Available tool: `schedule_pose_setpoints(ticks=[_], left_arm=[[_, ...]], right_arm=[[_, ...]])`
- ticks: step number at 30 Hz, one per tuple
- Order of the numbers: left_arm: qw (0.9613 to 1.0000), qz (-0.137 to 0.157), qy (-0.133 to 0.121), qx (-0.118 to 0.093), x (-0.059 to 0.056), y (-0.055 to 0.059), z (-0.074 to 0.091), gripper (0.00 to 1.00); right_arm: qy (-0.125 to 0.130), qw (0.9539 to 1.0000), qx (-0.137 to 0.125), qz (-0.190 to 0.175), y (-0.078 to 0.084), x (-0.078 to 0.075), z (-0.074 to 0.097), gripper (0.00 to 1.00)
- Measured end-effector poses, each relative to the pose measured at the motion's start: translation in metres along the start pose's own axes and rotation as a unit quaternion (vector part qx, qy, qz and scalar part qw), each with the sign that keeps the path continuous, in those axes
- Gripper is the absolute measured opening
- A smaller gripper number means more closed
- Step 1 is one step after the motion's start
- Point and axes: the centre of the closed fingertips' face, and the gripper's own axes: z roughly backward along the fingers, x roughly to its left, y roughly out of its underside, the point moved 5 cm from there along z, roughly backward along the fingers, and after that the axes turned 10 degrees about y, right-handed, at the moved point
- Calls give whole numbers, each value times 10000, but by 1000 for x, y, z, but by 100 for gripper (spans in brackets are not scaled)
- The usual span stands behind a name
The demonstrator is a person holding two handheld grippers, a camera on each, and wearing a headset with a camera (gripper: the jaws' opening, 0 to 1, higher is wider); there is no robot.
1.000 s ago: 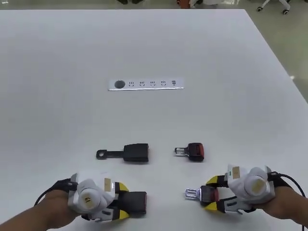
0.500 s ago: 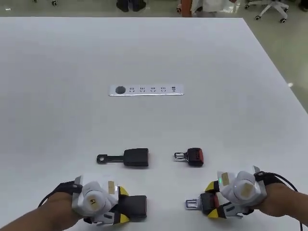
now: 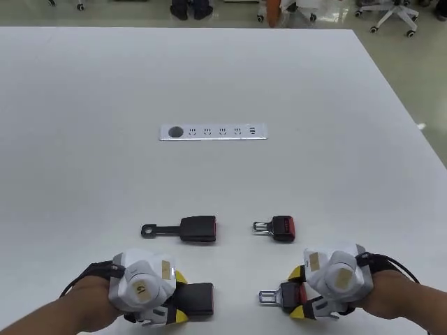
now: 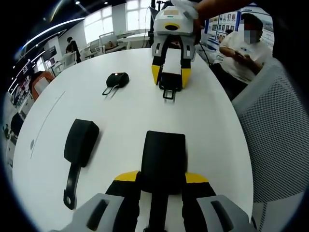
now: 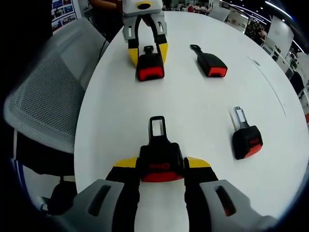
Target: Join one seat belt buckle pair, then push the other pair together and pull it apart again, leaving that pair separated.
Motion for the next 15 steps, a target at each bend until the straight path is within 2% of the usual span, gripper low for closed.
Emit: schedule_pose_setpoints(ticks=[4,11,15], left_arm=[[10000,-12,6,33,2,2,-1,34],[10000,-35,25,87,2,3,-1,34],[9999,-79,54,143,0,-1,1,34]], right_arm=[[2,10000,67,34,-10,5,-2,34],[-31,9998,144,152,-23,6,-7,34],[-33,9998,146,156,-31,6,-12,34]])
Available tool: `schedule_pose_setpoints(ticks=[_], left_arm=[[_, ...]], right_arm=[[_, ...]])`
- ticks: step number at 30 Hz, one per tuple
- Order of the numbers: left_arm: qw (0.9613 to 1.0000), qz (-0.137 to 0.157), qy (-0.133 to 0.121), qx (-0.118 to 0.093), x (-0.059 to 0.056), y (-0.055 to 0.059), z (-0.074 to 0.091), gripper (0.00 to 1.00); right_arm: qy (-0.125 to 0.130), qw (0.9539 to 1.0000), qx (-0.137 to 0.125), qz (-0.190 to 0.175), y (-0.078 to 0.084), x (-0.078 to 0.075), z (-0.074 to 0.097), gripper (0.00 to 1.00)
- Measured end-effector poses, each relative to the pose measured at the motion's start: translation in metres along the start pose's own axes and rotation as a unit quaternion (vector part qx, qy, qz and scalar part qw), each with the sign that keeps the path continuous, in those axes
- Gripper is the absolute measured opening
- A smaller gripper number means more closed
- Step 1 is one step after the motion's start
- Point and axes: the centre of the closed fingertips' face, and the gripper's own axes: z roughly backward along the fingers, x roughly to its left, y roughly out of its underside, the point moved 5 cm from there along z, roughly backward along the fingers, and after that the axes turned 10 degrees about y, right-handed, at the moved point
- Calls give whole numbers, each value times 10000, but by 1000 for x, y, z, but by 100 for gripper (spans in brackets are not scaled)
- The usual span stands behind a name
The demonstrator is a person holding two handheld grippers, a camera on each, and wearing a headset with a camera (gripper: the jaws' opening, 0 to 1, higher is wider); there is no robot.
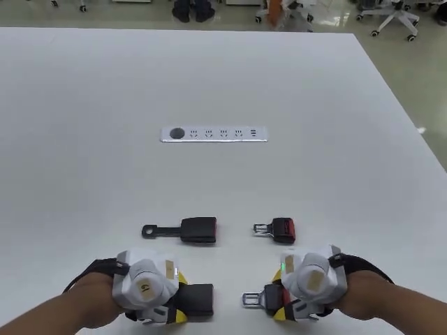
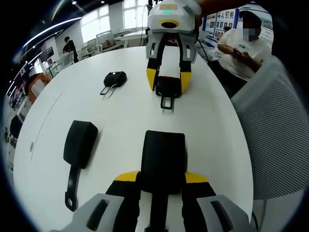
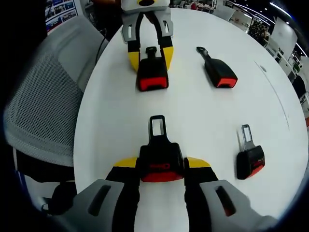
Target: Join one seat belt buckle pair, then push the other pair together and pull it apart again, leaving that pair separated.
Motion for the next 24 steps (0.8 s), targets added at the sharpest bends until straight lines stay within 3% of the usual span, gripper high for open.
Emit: schedule_pose_setpoints(ticks=[24], left_arm=[[9998,-73,77,182,0,-3,0,34]], right_arm=[[-40,9997,-254,17,-41,8,-18,34]])
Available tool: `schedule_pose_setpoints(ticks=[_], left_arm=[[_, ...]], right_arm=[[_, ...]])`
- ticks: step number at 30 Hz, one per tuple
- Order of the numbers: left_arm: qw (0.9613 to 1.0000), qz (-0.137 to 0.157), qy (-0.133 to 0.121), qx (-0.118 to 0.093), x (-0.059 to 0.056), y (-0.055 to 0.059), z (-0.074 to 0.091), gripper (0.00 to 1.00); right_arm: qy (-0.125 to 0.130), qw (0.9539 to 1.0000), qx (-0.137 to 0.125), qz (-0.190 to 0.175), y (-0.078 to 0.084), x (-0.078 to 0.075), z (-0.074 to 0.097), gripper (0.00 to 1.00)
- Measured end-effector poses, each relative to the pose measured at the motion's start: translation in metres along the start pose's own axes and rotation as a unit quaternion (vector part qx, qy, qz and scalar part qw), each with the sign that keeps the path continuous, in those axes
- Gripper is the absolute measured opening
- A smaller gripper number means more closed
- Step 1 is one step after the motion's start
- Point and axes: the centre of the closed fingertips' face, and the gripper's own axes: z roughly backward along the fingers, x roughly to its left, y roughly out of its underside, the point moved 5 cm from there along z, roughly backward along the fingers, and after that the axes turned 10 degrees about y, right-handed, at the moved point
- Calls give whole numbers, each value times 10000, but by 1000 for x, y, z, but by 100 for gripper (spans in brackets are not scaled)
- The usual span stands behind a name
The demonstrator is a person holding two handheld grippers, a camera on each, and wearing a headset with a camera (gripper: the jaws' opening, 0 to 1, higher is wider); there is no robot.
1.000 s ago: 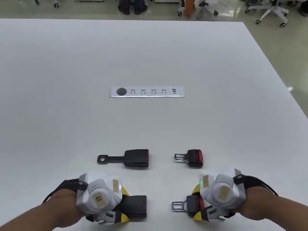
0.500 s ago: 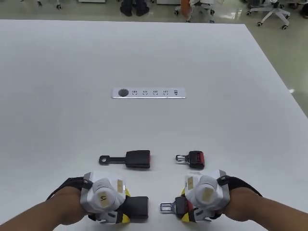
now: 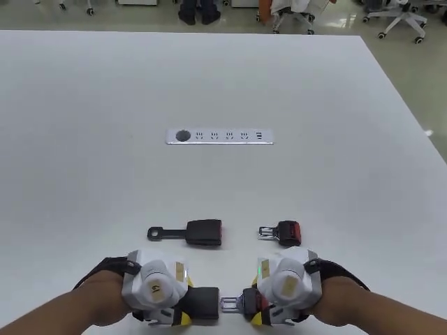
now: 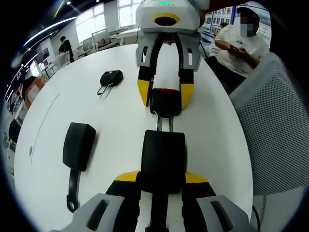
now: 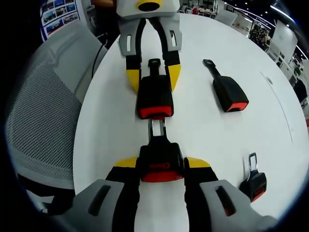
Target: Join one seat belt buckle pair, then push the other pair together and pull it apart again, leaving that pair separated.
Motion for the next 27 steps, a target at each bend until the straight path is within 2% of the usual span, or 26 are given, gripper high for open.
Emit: schedule_pose_setpoints(ticks=[9,12,16,20,27], left_arm=[[10000,-21,23,41,2,2,-1,34],[10000,-26,29,42,1,0,1,34],[10000,-27,34,51,3,4,-2,33],[10000,-63,58,48,1,0,1,33],[9997,-171,130,138,2,0,0,32]], right_arm=[[-16,9999,-160,-39,-13,3,-10,34],[-15,9999,-137,40,-13,4,-10,34],[-14,9998,-198,12,-14,3,-10,33],[-35,9996,-279,3,-14,3,-11,33],[-56,9994,-345,50,-18,5,-11,32]])
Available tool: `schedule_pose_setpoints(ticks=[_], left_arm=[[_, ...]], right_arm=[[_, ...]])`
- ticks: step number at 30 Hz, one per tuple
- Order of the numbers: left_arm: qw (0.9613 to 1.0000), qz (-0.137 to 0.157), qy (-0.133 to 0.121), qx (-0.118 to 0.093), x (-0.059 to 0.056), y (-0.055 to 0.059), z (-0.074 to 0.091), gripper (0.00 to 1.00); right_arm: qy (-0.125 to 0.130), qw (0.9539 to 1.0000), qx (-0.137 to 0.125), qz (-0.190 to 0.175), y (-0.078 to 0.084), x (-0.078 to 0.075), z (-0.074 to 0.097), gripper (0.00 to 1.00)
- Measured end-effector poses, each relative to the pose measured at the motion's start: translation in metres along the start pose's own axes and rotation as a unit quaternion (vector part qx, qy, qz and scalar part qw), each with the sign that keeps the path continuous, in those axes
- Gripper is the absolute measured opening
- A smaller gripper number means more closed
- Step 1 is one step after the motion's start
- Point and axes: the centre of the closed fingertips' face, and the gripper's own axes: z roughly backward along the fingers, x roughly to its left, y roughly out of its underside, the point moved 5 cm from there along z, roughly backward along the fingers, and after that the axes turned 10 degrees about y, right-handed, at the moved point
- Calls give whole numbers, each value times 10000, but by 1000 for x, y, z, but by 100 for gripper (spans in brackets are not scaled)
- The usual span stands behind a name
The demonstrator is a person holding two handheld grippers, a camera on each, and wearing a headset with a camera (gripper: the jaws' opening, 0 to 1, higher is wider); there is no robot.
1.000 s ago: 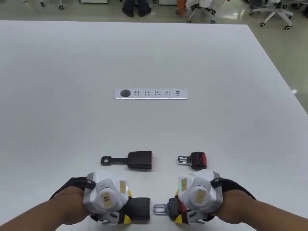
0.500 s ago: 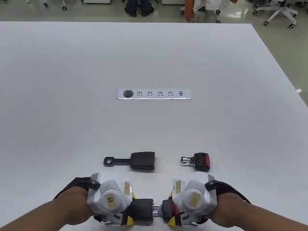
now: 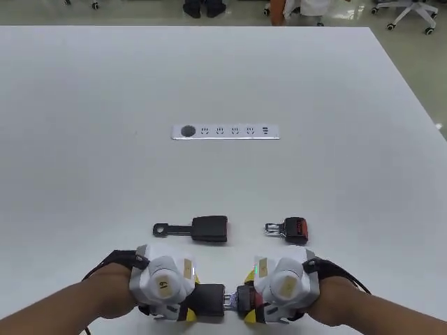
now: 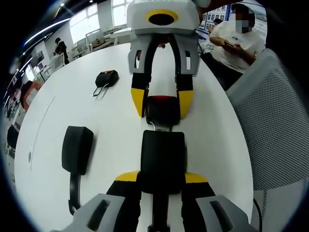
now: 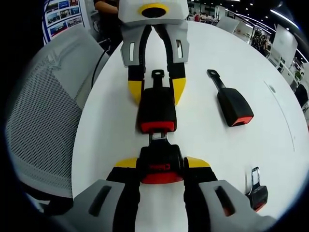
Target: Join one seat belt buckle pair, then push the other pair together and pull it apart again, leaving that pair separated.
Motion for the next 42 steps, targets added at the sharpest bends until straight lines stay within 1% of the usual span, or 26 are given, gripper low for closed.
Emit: schedule_pose_setpoints(ticks=[2,6,9,10,13,15,18,19,21,22,23,25,27,28,29,33,37,41,42], left_arm=[[10000,18,-7,-16,-1,-2,1,32],[10000,63,-30,-25,-2,-2,1,32],[10000,71,-25,-24,-2,-3,2,32],[10000,75,-26,-27,-1,-1,1,32],[10000,84,-23,-22,-1,-2,1,32],[10000,84,-22,-13,-1,-1,0,32],[10000,79,-21,-32,0,0,0,32],[9999,146,-15,51,-1,2,1,32],[10000,71,6,-10,4,-1,-6,32],[10000,68,12,18,2,-2,-3,32],[10000,63,16,28,2,-2,-3,32],[10000,53,18,29,5,2,-5,32],[10000,52,13,12,3,2,-4,32],[10000,51,8,1,1,-2,-1,32],[10000,40,5,-9,1,-2,-1,32],[10000,12,17,-87,1,-1,0,32],[9999,-42,38,-91,0,-1,2,33],[9999,-62,39,-154,0,0,2,33],[9998,-77,40,-187,0,1,2,33]], right_arm=[[14,10000,0,-27,1,-1,0,32],[71,9997,-129,-212,-2,0,-4,32],[95,9998,-101,-163,-4,1,-9,32],[99,9998,-95,-156,-5,1,-10,32],[134,9996,-134,-216,-5,3,-8,32],[170,9995,-149,-219,-9,5,-9,32],[194,9995,-157,-217,-11,4,-11,32],[157,9995,-167,-207,-12,5,-11,32],[187,9995,-154,-188,-13,4,-11,32],[181,9995,-163,-178,-14,4,-11,32],[178,9995,-174,-173,-14,4,-11,32],[177,9996,-182,-150,-15,5,-11,32],[178,9996,-186,-139,-15,5,-10,33],[177,9996,-195,-131,-16,6,-10,33],[173,9996,-205,-129,-15,6,-10,33],[145,9994,-281,-139,-13,6,-8,33],[110,9987,-455,-208,-12,4,-7,33],[100,9981,-560,-237,-9,3,-9,33],[93,9978,-598,-256,-8,3,-9,33]])
